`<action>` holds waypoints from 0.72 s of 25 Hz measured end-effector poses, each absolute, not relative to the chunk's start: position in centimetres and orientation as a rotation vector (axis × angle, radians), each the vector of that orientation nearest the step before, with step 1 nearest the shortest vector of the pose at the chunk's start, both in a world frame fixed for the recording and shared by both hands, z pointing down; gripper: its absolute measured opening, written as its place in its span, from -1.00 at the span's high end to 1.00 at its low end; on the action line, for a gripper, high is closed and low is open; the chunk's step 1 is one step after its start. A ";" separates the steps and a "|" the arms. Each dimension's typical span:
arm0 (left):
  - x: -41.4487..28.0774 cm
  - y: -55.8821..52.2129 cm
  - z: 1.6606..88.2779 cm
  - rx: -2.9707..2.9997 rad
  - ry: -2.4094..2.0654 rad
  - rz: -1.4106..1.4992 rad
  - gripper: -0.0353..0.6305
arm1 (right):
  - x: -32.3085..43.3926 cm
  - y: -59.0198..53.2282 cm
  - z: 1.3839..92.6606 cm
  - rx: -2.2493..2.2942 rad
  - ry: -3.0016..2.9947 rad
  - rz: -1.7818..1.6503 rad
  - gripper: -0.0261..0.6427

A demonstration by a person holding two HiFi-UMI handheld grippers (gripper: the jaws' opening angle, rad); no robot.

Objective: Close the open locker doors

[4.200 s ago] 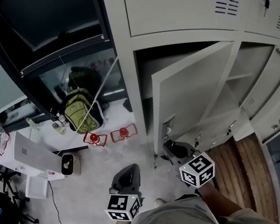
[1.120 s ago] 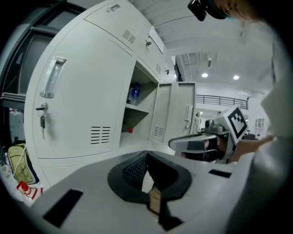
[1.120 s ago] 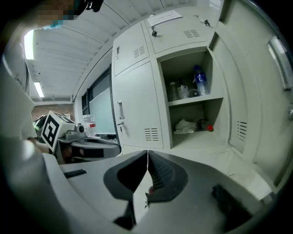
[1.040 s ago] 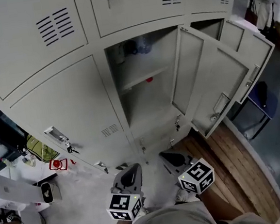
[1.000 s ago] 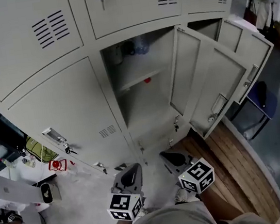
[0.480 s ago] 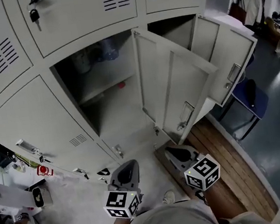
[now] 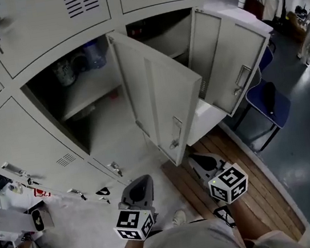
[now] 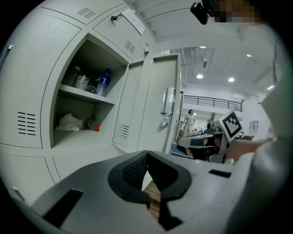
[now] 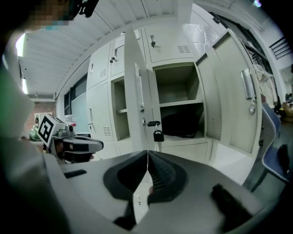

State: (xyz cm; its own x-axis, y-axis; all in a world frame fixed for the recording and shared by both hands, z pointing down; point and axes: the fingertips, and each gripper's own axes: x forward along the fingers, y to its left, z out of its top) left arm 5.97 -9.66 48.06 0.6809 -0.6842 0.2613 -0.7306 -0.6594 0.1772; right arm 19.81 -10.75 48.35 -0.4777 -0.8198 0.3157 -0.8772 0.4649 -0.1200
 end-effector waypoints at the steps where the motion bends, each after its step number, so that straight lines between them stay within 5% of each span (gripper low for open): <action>1: 6.3 -9.6 48.2 2.625 -1.133 0.254 0.85 | 20.3 -11.0 48.5 1.474 -2.494 0.393 0.84; 18: 3.6 -9.5 47.6 2.584 -1.260 0.301 0.85 | 18.5 -14.9 49.0 1.380 -2.533 0.369 0.84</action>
